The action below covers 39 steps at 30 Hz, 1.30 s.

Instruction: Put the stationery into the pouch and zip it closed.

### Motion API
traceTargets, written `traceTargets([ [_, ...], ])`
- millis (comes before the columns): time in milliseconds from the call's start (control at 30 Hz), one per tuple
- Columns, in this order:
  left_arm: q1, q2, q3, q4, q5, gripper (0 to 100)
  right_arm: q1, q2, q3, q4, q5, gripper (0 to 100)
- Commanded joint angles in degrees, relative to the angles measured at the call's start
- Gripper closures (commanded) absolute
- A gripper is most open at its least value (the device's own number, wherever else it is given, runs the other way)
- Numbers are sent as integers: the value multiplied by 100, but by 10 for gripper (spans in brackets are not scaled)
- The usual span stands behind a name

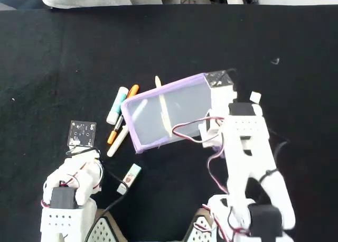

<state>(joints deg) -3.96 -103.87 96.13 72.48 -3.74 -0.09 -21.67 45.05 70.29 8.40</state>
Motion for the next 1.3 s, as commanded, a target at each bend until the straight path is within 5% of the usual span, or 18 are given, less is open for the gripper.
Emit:
traceTargets([
  [0, 4, -18, 119, 26, -26, 970, -88, 268, -435, 70, -53, 779],
  [267, 4, -18, 119, 26, -26, 970, -114, 620, -558, -141, -53, 785],
  [467, 4, -18, 119, 26, -26, 970, -105, 637, -470, -396, -53, 982],
  [633, 4, -18, 119, 26, -26, 970, -105, 637, -699, -220, -44, 966],
  [933, 4, -18, 119, 26, -26, 970, -167, 637, -2835, 1556, 0, 987],
  [1267, 4, -18, 119, 26, -26, 970, -1152, 637, -5235, 3068, -9, 987],
])
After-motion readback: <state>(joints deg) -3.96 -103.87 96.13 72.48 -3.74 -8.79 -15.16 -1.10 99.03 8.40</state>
